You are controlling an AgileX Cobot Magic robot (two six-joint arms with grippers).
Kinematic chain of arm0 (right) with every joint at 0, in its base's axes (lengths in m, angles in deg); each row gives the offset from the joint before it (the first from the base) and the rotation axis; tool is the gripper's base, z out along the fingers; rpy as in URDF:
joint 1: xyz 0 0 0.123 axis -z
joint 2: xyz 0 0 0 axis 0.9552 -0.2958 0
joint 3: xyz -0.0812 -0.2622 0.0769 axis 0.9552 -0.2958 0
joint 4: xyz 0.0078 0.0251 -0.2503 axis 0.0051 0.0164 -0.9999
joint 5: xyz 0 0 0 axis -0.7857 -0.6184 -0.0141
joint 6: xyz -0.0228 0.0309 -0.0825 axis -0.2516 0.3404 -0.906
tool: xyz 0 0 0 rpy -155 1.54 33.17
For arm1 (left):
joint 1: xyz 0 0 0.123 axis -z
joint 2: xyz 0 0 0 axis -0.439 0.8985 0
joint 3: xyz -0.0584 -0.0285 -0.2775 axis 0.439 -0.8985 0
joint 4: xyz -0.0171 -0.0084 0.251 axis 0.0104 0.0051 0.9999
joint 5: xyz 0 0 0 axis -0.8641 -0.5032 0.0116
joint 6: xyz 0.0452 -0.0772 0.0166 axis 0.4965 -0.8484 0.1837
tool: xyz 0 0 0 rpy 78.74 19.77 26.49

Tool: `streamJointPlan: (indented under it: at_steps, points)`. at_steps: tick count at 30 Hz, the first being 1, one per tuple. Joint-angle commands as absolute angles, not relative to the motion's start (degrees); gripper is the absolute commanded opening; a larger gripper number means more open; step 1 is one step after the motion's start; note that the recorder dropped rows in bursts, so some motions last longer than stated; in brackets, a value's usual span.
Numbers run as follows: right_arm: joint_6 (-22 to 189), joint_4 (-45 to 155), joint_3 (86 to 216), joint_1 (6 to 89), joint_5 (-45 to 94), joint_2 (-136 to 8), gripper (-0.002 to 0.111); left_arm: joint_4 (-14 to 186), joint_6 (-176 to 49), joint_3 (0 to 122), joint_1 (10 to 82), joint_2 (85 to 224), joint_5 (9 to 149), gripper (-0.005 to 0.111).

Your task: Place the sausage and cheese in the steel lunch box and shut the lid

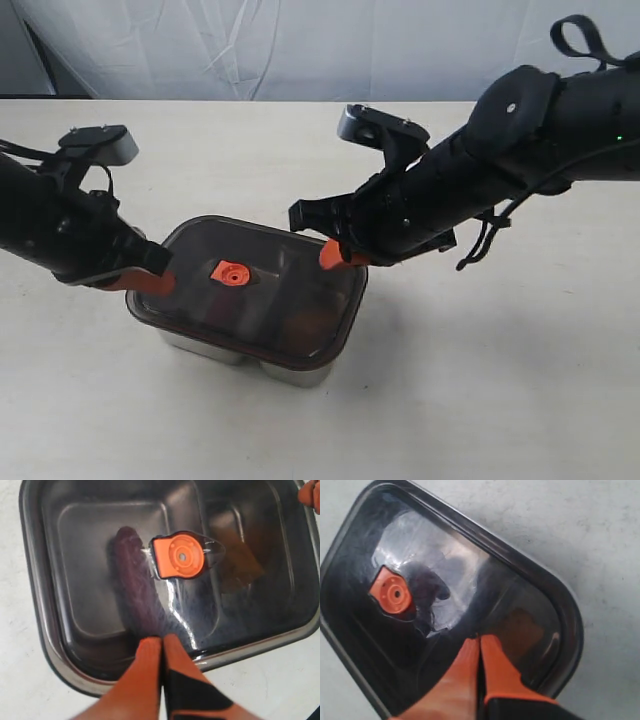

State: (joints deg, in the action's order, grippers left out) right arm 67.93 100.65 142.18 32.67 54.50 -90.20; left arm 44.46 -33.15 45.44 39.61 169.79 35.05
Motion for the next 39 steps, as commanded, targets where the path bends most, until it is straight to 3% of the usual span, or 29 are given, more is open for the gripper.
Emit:
streamJointPlan:
  at_steps: [1,25,39]
  points:
    - [68.0,100.9,142.8,32.7,54.4,-93.3,0.0,44.6,-33.0,45.7,40.0,173.2,35.0,0.0]
    - [67.8,101.1,142.8,32.7,56.8,-98.7,0.0,50.3,-40.5,45.7,40.0,183.5,34.1,0.0]
    - [63.2,103.9,142.8,32.7,57.3,-93.1,0.0,51.4,-42.1,45.7,40.0,183.5,34.7,0.0]
